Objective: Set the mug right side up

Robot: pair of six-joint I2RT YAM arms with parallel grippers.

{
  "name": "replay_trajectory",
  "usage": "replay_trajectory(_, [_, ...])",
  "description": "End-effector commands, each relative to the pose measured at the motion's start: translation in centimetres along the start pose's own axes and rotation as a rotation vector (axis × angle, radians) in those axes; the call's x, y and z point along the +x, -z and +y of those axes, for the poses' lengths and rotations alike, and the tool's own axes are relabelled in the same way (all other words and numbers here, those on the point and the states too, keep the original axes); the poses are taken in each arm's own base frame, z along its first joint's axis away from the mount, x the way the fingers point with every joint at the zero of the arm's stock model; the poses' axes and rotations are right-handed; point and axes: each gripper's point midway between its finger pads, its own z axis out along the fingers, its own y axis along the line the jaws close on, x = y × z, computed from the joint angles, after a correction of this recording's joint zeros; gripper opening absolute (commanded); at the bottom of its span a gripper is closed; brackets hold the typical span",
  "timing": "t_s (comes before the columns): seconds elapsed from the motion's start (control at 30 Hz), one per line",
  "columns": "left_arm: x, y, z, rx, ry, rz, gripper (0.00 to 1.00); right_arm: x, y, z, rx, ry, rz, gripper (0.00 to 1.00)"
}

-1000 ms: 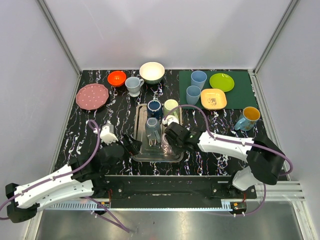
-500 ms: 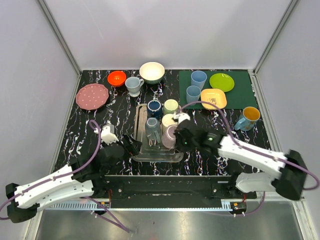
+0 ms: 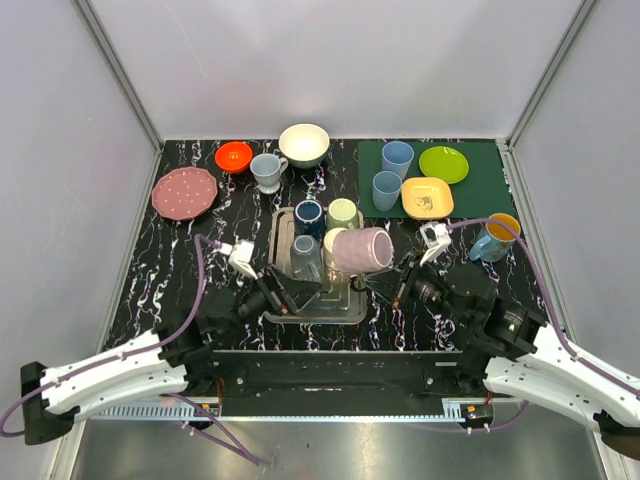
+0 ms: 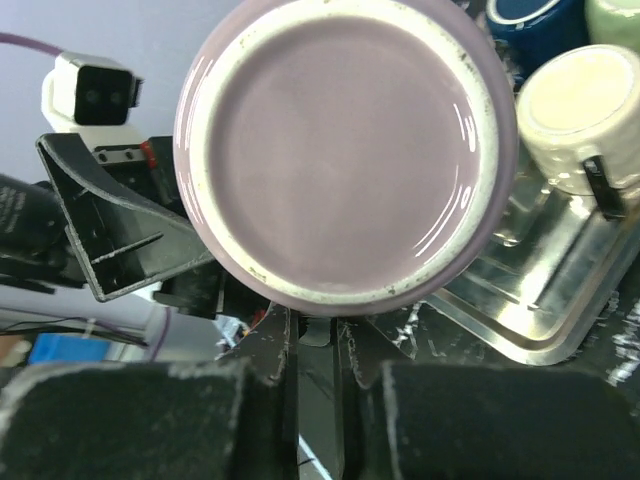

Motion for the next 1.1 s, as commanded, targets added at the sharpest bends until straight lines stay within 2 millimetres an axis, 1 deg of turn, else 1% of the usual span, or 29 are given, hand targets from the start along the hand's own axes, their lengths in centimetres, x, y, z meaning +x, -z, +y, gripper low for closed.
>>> replay_trajectory(0.0, [-1.5,0.4,-10.1,0.445,0.042,-0.012,0.99,-4.3,1.7,6.0,-0.31,-0.117,-0.201,0.0])
replay_trajectory(0.03, [-1.2,0.0,-10.4,0.456,0.051,-0.004,0.99,-4.5,2.0,6.6,-0.346,-0.124,-0.208,0.0])
replay_trajectory(0.07, [-1.2,0.0,-11.0,0.488,0.053,-0.002,0.99,-4.5,2.1,6.7,-0.357,-0.13,-0.21,0.0])
replay_trajectory(0.1, [-1.9,0.4,-12.2,0.548,0.064,-0.03,0.99,-4.5,2.2,6.8,-0.364,-0.133,-0.209,0.0])
replay_trajectory(0.13, [-1.5,0.1,-12.3,0.554,0.065,-0.019,0.99,-4.4,2.3,6.9,-0.376,-0.139,-0.212,0.0])
replay_trajectory(0.2, [-1.7,-0.3,-12.8,0.565,0.073,-0.023,0.99,-4.7,2.8,7.3,-0.405,-0.158,-0.227,0.0])
replay_trajectory(0.3, [-0.9,-0.1,-13.5,0.622,0.077,0.01,0.95,-5.1,3.4,7.8,-0.443,-0.177,-0.246,0.0])
replay_trajectory(0.33, [-0.8,-0.1,-13.6,0.633,0.082,0.011,0.91,-5.3,3.6,7.9,-0.455,-0.185,-0.259,0.0])
replay_trajectory(0.4, [-0.4,-0.2,-13.6,0.643,0.093,0.028,0.87,-5.4,3.8,8.1,-0.468,-0.189,-0.265,0.0])
replay_trajectory(0.43, [-0.2,-0.2,-13.5,0.645,0.095,0.035,0.81,-5.6,4.0,8.2,-0.475,-0.189,-0.273,0.0])
replay_trajectory(0.47, [-0.1,-0.2,-13.5,0.648,0.1,0.042,0.8,-5.7,4.0,8.3,-0.48,-0.191,-0.275,0.0])
replay_trajectory(0.5, [0.1,-0.4,-13.5,0.652,0.107,0.044,0.77,-5.3,4.1,8.6,-0.499,-0.184,-0.254,0.0])
replay_trajectory(0.53, [0.2,-0.3,-13.6,0.661,0.108,0.051,0.71,-5.4,4.1,8.8,-0.506,-0.183,-0.256,0.0])
replay_trajectory(0.63, [0.1,-0.4,-14.1,0.677,0.11,0.055,0.66,-5.2,3.7,9.1,-0.515,-0.181,-0.241,0.0])
replay_trajectory(0.8, [-0.8,-0.7,-15.0,0.704,0.131,0.039,0.57,-4.8,3.2,9.4,-0.526,-0.173,-0.217,0.0])
replay_trajectory(0.93, [-2.1,-1.0,-15.0,0.728,0.194,0.016,0.5,-4.5,3.1,9.4,-0.529,-0.165,-0.205,0.0])
replay_trajectory(0.97, [-2.6,-0.6,-15.4,0.761,0.204,0.001,0.49,-4.4,3.1,9.4,-0.529,-0.165,-0.203,0.0])
replay_trajectory(1.03, [-2.7,-1.0,-15.3,0.767,0.232,0.012,0.42,-4.3,3.2,9.3,-0.529,-0.164,-0.198,0.0])
replay_trajectory(1.07, [-3.1,-0.7,-15.8,0.794,0.238,0.0,0.39,-4.2,3.1,9.2,-0.525,-0.163,-0.198,0.0])
